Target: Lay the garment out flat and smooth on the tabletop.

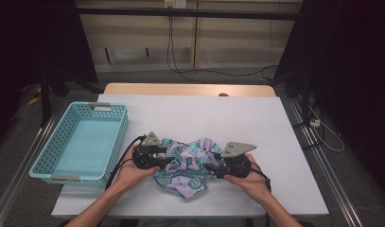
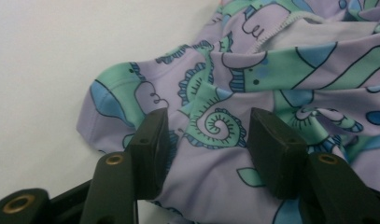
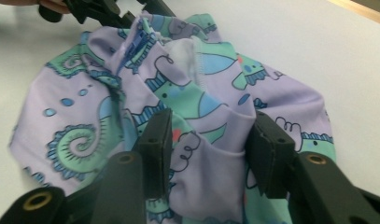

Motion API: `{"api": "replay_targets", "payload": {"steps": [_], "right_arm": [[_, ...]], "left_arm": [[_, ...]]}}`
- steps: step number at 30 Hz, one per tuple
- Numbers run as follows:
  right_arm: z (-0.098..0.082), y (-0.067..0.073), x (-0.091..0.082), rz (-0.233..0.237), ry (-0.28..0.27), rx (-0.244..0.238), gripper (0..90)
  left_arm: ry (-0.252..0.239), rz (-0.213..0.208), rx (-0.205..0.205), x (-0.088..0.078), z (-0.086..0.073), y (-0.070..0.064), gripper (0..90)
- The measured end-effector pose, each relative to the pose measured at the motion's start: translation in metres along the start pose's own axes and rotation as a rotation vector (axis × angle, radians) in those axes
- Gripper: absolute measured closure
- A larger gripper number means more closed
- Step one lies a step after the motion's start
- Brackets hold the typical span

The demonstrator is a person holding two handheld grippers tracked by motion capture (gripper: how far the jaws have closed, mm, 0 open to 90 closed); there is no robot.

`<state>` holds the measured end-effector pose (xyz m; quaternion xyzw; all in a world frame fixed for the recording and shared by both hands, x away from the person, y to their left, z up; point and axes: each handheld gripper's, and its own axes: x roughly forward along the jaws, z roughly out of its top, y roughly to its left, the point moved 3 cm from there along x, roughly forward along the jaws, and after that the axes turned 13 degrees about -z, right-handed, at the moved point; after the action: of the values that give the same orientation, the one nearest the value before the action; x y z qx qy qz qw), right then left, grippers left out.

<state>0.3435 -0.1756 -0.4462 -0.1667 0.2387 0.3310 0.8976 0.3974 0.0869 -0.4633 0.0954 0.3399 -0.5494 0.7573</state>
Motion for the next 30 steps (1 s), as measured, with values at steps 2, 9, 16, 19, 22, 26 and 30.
{"api": "replay_targets", "payload": {"steps": [2, 9, 16, 19, 22, 26, 30], "right_arm": [[-0.001, 0.001, -0.001, 0.003, -0.006, -0.005, 54.9], [0.0, 0.006, -0.011, 0.016, -0.038, -0.02, 58.3], [0.0, 0.012, -0.017, 0.027, -0.051, -0.028, 61.1], [-0.002, 0.014, -0.015, 0.05, -0.035, -0.037, 64.2], [-0.008, 0.015, -0.013, 0.063, -0.007, -0.037, 63.0], [-0.015, 0.01, -0.012, 0.049, 0.021, -0.036, 60.2], [-0.02, 0.002, -0.013, 0.043, 0.032, -0.01, 61.3]], "left_arm": [[0.001, 0.002, 0.013, -0.001, 0.0, -0.003, 48.4], [0.011, -0.022, 0.034, -0.008, -0.002, -0.015, 49.3], [0.001, -0.062, 0.026, -0.015, -0.003, -0.022, 55.1], [0.001, -0.075, 0.026, -0.018, -0.004, -0.023, 60.2], [-0.013, -0.091, 0.031, -0.02, -0.005, -0.024, 63.8], [-0.077, -0.155, -0.015, -0.026, -0.002, -0.024, 64.0], [-0.085, -0.157, -0.026, -0.027, -0.002, -0.023, 63.2]]}}
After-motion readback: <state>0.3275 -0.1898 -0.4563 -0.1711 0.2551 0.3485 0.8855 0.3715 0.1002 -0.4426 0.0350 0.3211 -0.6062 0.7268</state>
